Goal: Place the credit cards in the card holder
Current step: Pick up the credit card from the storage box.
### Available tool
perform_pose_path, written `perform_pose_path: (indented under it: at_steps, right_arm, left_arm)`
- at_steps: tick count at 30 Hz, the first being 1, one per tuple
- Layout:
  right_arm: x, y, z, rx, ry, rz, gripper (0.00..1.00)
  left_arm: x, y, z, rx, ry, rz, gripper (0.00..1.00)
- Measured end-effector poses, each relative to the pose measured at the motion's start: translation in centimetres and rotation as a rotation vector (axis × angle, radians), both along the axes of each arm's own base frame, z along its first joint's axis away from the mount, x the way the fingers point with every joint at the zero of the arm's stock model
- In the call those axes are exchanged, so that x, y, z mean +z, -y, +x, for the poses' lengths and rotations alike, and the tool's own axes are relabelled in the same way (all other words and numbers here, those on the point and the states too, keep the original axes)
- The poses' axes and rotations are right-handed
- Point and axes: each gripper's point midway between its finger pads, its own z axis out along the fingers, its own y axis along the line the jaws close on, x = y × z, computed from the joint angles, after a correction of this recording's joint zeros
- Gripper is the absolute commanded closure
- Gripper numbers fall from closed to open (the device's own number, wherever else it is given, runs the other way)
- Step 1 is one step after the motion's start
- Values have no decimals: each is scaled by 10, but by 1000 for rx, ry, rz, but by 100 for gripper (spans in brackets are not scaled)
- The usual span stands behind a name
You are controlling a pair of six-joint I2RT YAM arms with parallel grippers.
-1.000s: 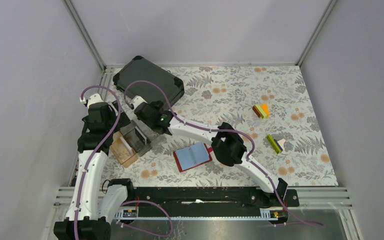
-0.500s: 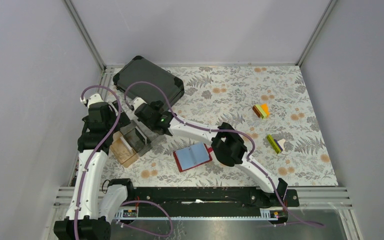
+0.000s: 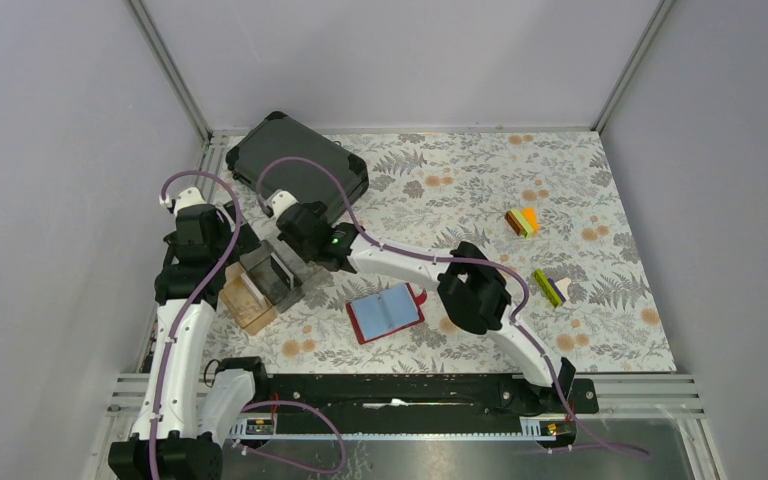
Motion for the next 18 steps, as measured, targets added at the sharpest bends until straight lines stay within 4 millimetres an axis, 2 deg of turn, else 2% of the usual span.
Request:
perform_pose_path:
  at_steps: [5,12,16,18]
  right_arm:
    - [3,-1,-1,-7,1,32,92]
    - [5,8,-15,2,-44,83,97]
    - [23,18,-24,3,-62,152,100]
    - [39,23,-29,3,-62,206,100]
  left_arm:
    - [0,0,0,-1,0,-3,1]
    - [-1,0,0,0,-1,-9,1]
    - [-1,2,1,-13,2,-19,1]
    - [0,5,1,-25,7,-27,1]
